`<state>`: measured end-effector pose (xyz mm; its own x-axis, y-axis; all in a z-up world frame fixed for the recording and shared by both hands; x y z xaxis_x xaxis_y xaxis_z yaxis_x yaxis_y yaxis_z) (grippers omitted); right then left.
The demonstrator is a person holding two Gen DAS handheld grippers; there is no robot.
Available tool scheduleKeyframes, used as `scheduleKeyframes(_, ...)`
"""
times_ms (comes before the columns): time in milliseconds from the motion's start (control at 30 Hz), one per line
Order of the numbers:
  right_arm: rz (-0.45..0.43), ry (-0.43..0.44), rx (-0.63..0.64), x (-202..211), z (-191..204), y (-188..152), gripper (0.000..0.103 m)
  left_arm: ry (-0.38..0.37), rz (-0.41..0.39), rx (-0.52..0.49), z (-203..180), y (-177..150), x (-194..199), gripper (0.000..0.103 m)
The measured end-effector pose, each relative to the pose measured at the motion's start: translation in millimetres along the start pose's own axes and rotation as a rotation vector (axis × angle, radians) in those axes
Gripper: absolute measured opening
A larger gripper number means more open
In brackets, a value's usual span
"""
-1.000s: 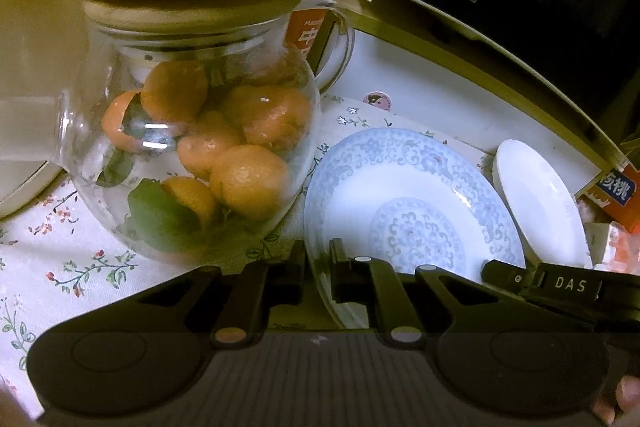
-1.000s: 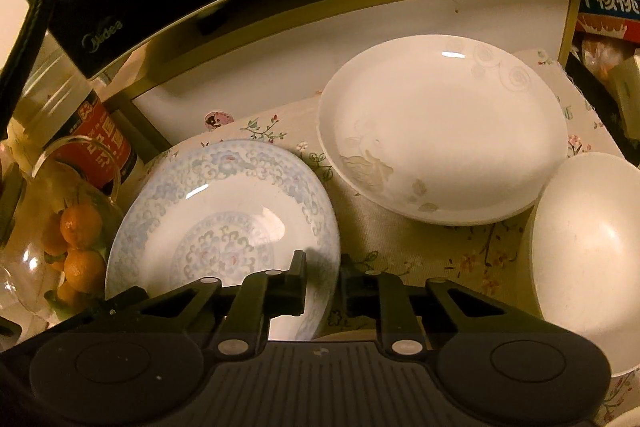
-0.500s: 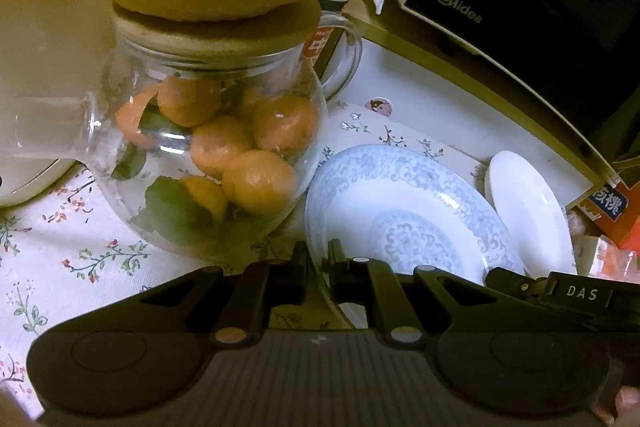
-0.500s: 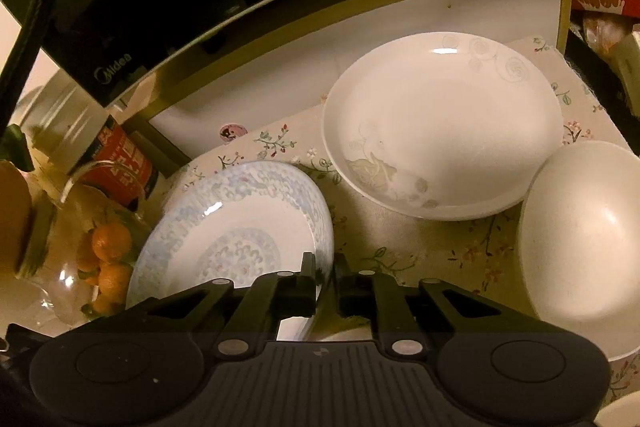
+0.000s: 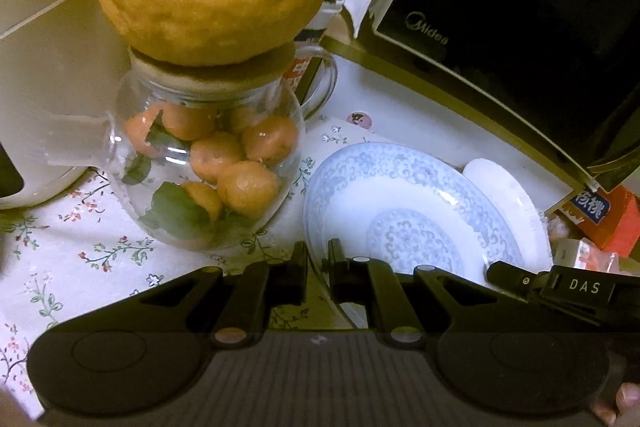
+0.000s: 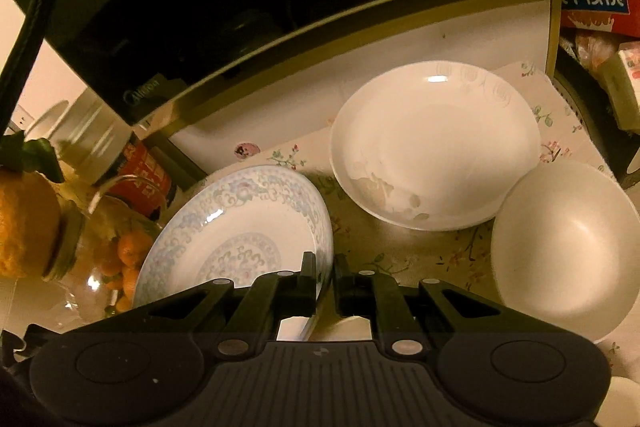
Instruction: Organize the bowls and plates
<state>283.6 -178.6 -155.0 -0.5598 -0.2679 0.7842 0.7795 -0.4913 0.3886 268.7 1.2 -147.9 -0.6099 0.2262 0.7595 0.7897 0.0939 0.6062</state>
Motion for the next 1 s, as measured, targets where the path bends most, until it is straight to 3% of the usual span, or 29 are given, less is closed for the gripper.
scheduleKeyframes(1000, -0.089, 0.046, 0.120, 107.1, 3.1, -33.2, 0.010, -0.010, -0.109, -0.043, -24.4, -33.2, 114.6, 0.008)
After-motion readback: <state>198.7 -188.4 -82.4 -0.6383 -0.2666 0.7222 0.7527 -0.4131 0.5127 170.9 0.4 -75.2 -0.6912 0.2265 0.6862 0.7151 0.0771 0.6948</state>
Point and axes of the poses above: each gripper's, at about its wrist camera, not at the fingertips, and x roughly against the way its jaws point, z to its left, y to its top, the point moved 10 cm from there along -x, roughly the way its jaws point, and after that the axes turned 10 degrees about -x, right-handed, at the moved point
